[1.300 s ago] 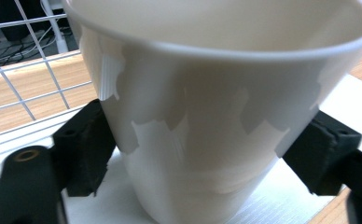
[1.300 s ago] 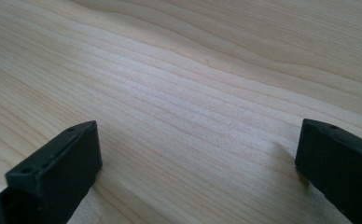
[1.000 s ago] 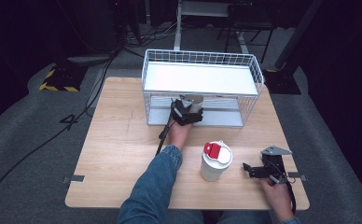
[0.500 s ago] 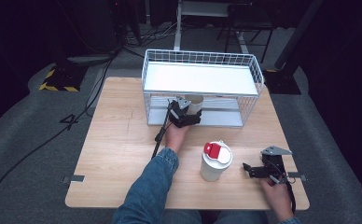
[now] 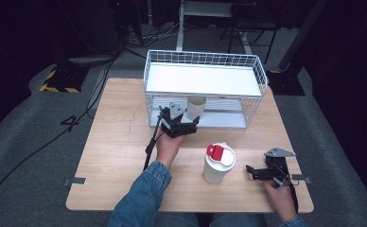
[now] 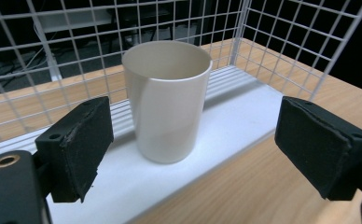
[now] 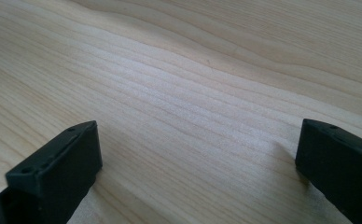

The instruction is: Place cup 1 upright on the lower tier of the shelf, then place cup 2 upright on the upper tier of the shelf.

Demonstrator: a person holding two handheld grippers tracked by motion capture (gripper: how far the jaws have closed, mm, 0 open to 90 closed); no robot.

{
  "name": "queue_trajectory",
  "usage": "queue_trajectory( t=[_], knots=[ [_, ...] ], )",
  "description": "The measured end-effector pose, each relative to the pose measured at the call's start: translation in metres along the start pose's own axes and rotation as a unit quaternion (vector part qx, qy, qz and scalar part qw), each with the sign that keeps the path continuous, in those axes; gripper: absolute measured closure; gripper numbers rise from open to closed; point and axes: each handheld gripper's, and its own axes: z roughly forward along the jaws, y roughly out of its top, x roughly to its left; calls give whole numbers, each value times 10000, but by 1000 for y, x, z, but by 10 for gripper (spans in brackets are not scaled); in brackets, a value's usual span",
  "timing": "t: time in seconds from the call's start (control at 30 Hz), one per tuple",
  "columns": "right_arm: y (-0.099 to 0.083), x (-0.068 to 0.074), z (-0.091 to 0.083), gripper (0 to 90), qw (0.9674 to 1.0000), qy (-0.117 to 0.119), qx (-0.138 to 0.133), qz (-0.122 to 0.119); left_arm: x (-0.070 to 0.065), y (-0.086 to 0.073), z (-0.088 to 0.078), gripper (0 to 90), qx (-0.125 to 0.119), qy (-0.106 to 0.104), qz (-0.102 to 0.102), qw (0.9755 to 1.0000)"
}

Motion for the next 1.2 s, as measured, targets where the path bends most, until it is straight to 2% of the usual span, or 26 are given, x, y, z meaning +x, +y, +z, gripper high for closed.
queue_trajectory(
  t=[0.03, 0.2, 0.27, 0.4, 0.5, 0.67, 0.77, 0.83, 1.07, 1.2],
  knots=[
    [0, 0, 0, 5, 10000, 1, 0, 2, 1, 0, -11, 122, -21, 10, 45, 10000],
    [0, 0, 0, 5, 10000, 3, 5, 5, 4, -1, -34, 121, -31, 36, -5, 10000],
    [0, 0, 0, 5, 10000, 3, 4, 5, 5, -2, -39, 120, -43, 42, 28, 10000],
    [0, 0, 0, 6, 10000, 4, 2, 6, 6, -5, -58, 121, 39, 84, 163, 9998],
    [0, 0, 0, 5, 10000, 12, 2, -2, 7, -8, -69, 121, 14, 100, 221, 9997],
    [0, -1, 0, 4, 10000, 27, 3, -2, 11, -16, -86, 121, 34, 93, 108, 9999],
    [0, 0, 0, 4, 10000, 22, -2, -4, 12, -20, -95, 121, 65, 97, 131, 9998],
    [0, 0, 0, 4, 10000, 33, -2, -12, 13, -24, -102, 121, 119, 118, 233, 9996],
    [0, -1, 0, 1, 10000, 83, 1, -49, 13, -43, -122, 120, 337, 161, 329, 9988],
    [0, -2, 0, 1, 9999, 118, 4, -85, 12, -51, -126, 112, 505, 151, 363, 9980]
  ],
)
